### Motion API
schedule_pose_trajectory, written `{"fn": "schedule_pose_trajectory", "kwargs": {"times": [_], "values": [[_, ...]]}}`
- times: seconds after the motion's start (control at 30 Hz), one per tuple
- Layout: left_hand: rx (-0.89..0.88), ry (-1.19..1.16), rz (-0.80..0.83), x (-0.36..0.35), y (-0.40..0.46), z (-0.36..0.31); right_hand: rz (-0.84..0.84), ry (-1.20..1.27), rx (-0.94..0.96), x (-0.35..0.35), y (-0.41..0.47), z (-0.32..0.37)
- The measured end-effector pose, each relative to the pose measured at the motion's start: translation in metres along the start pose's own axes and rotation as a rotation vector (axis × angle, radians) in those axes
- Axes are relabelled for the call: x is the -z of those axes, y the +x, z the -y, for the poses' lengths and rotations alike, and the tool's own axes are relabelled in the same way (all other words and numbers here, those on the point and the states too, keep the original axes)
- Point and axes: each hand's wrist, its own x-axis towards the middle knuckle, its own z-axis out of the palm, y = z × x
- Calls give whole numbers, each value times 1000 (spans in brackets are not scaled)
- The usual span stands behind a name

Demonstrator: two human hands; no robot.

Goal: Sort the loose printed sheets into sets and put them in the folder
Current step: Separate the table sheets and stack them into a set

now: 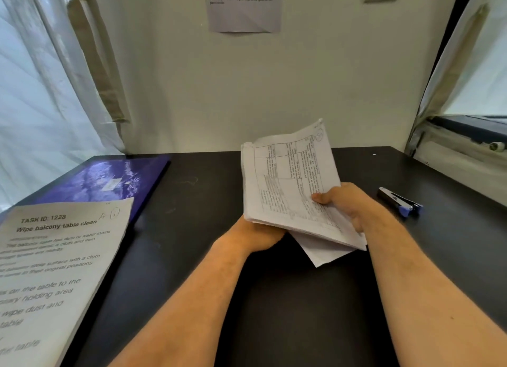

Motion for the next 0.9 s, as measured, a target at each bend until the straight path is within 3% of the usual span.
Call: {"fn": "schedule_pose_trajectory", "kwargs": {"times": [0.1,0.23,0.37,0.57,0.7,0.9], "values": [[12,104,55,0,3,-2,79,-13,-30,-10,-5,5],[274,150,9,18,6,27,116,-5,-21,-13,-6,10],[465,237,85,39,7,32,117,-69,5,-4,-7,9],[497,400,156,57,7,32,143,-158,-11,-8,-6,5],[499,218,-243,56,14,41,167,-158,-39,-8,-4,4],[329,-270,-462,53,10,37,222,-137,-32,-7,-6,4]]}}
